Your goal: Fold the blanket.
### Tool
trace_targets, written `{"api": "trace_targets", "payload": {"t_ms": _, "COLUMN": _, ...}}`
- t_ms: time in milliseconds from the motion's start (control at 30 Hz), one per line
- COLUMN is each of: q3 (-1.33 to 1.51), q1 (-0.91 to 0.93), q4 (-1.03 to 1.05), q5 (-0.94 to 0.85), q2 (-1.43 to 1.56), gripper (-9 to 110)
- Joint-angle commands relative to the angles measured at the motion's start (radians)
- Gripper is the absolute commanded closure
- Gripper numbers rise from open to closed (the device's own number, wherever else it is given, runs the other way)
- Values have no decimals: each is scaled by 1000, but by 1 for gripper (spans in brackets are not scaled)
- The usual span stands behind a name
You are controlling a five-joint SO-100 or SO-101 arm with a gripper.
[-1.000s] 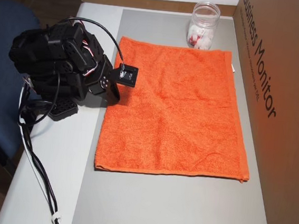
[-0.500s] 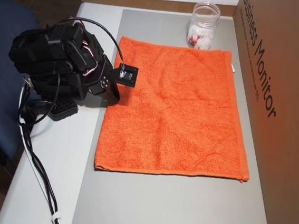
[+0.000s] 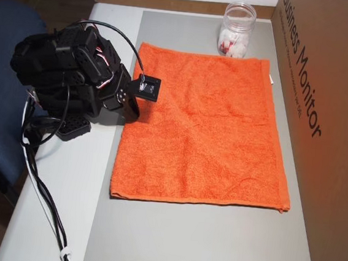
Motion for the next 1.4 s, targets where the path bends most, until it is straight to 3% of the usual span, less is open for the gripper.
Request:
{"api": "trace_targets", "payload": {"t_ms": 0, "q3": -43, "q1": -6, "q4": 11, "q5": -6, "q2": -2, "gripper": 102}}
{"api": "trace_targets", "payload": {"t_ms": 400, "q3": -201, "q1": 51, "q4": 12, "q5": 11, "q2": -14, "gripper": 102}}
{"api": "trace_targets", "payload": {"t_ms": 833, "q3": -591, "q1": 48, "q4": 23, "q5": 11, "q2": -377, "gripper": 102}}
{"api": "trace_targets", "payload": {"t_ms": 1367, "q3": -931, "q1": -21, "q4": 388, "q5": -3, "q2": -453, "gripper": 102}}
